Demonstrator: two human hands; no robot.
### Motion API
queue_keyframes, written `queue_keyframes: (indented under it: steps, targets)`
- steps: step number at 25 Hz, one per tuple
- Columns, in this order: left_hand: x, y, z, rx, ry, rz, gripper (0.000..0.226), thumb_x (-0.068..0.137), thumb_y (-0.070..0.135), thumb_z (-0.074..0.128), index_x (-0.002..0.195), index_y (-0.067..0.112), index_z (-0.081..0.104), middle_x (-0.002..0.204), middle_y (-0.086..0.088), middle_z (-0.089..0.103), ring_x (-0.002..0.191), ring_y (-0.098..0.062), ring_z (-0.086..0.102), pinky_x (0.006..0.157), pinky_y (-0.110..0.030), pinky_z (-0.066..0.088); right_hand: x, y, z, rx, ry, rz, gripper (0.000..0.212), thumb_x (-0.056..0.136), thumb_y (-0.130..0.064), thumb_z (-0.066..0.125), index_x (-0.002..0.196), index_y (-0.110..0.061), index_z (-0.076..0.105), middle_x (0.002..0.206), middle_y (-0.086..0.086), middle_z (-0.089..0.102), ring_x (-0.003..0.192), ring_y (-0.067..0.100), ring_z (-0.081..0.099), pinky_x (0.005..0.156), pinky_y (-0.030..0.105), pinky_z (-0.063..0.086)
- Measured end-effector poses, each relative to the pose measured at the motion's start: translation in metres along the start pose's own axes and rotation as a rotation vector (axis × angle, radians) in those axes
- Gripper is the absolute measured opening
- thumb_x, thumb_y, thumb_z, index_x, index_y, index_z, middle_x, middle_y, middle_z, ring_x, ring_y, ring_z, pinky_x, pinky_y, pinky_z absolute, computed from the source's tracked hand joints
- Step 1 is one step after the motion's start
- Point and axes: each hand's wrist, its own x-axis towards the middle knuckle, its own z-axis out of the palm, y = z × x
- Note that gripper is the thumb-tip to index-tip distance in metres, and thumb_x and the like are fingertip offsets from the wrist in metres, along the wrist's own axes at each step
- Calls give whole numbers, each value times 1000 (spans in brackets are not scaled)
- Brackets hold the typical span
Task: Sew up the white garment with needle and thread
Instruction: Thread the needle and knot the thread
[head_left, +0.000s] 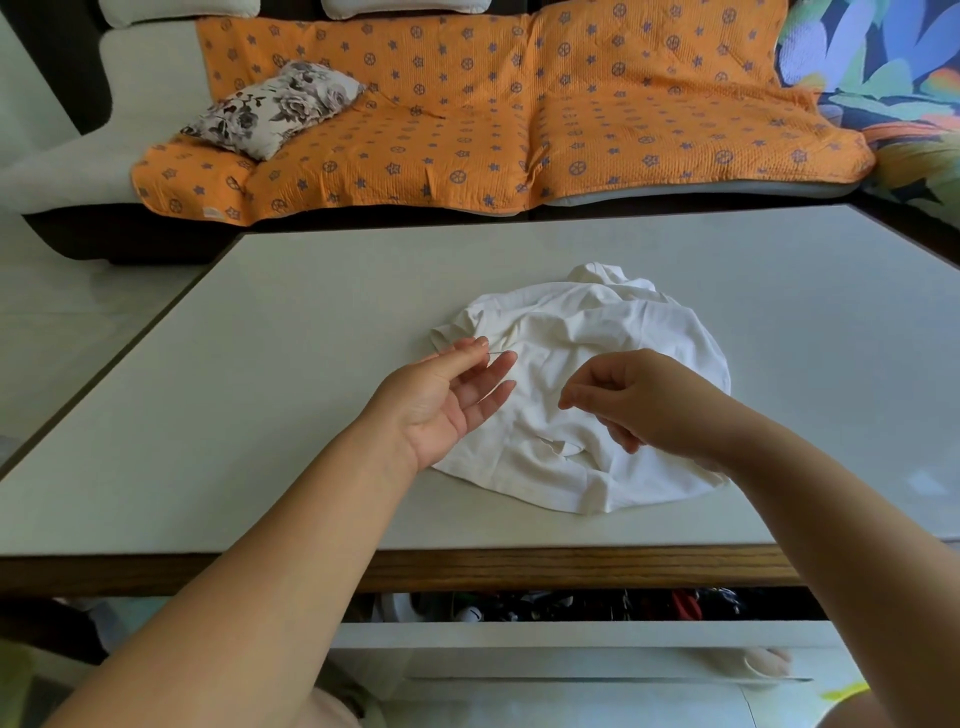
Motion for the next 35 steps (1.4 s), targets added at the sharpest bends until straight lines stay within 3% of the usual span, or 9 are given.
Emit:
queue_keyframes:
  steps: [3,8,16,23,27,29,31,33,35]
  targets:
    - [3,-2,1,-29,32,20,10,91,1,63,88,9,57,78,-5,63,69,-15,74,65,-31,62,1,-3,2,46,21,15,17,94,-26,60,83,-18,70,41,-8,48,39,5,42,55,18,40]
    - [10,-2,-1,78,123,174,19,90,-1,64,103,10,55,83,-7,67,69,-14,73,68,-28,61,0,-3,-4,36,-29,37,18,95,-23,60,84,-13,70,44,-8,48,37,4,41,43,7,34]
    - [23,11,-22,53,255,221,26,90,-2,64,109,10,52,82,-7,67,67,-14,72,67,-30,61,2,6,-21,-17,-33,55,19,96,-22,61,85,-12,72,43,-8,47,37,3,40,46,11,36]
    - [32,20,-44,295,387,259,33,92,-1,62,119,10,47,83,-7,64,58,-10,68,66,-28,57,4,16,-32,-133,-8,123,15,90,-24,68,81,-15,75,49,-9,53,40,1,45,47,12,41]
    - [37,23,-57,422,440,226,42,92,7,65,129,9,45,93,-6,64,73,-14,67,66,-28,53,5,18,-36,-158,8,146,15,90,-25,69,81,-15,75,51,-7,54,42,4,47,53,18,43]
    - [37,25,-58,860,566,210,61,90,27,69,141,11,40,114,-11,62,101,-25,63,84,-37,51,5,18,-35,-172,2,132,15,90,-26,68,81,-16,75,54,-7,54,45,5,48,54,17,43]
    - [30,21,-48,1441,652,438,72,88,43,67,147,16,35,139,-13,49,131,-33,42,104,-41,38,6,17,-30,-191,-21,110,15,91,-26,67,82,-17,75,55,-7,55,48,5,49,54,15,42]
    - [16,10,-20,1493,286,746,58,93,34,63,144,16,43,144,-7,47,138,-26,36,109,-31,31,7,15,-24,-211,-42,83,15,92,-27,67,81,-19,73,50,-10,54,46,4,49,54,13,41]
    - [0,-12,7,1453,-210,666,45,98,26,57,142,23,48,146,6,46,138,-8,36,108,-19,27,8,12,-20,-228,-48,58,16,93,-28,65,80,-19,72,43,-12,52,42,2,47,52,11,40]
